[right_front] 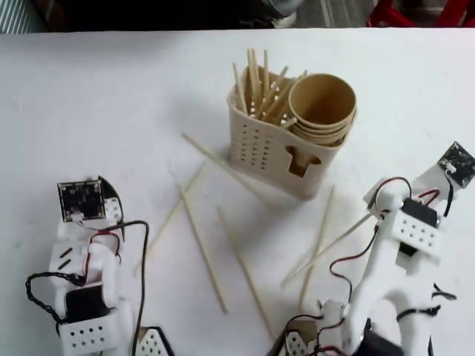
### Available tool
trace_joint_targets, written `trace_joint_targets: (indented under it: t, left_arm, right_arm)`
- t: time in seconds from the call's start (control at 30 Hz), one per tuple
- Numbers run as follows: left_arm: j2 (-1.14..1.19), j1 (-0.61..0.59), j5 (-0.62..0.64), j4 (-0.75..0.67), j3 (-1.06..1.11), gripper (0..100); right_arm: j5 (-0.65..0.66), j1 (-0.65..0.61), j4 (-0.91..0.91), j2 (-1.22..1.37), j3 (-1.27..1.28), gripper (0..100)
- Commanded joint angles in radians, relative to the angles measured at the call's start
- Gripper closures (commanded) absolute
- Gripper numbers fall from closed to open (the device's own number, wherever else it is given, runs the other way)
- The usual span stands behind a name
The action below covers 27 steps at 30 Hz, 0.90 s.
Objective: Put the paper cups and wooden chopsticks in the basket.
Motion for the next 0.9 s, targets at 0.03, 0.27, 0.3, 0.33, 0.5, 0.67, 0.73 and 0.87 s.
trace_joint_targets:
  t: [0.03,0.27,0.3,0.33,0.5,0.67,0.73,0.87]
  left_arm:
    - [-0.013,0.010,-0.009,-0.021,-0.006,93]
    - [-0.013,0.012,-0.009,-0.018,-0.006,93]
    - [-0.013,0.012,-0.009,-0.018,-0.006,93]
    - [-0.013,0.012,-0.009,-0.018,-0.006,93]
    - [-0.013,0.012,-0.009,-0.017,-0.006,93]
    - [-0.013,0.012,-0.009,-0.017,-0.006,93]
    - [-0.013,0.010,-0.009,-0.017,-0.006,93]
    - [-0.013,0.010,-0.009,-0.017,-0.006,93]
  right_arm:
    - [0.000,0.007,-0.007,-0.130,-0.002,98.1]
    - [0.008,0.004,-0.008,-0.361,-0.051,98.1]
    - [0.008,0.004,-0.008,-0.395,-0.064,98.1]
    - [0.008,0.004,-0.008,-0.427,-0.075,98.1]
    - [0.008,0.001,-0.008,-0.538,-0.158,98.1]
    - [0.009,-0.007,-0.008,-0.572,-0.288,98.2]
    - [0.009,-0.041,-0.008,-0.572,-0.358,98.2]
    - [0.009,-0.142,-0.012,-0.570,-0.485,98.2]
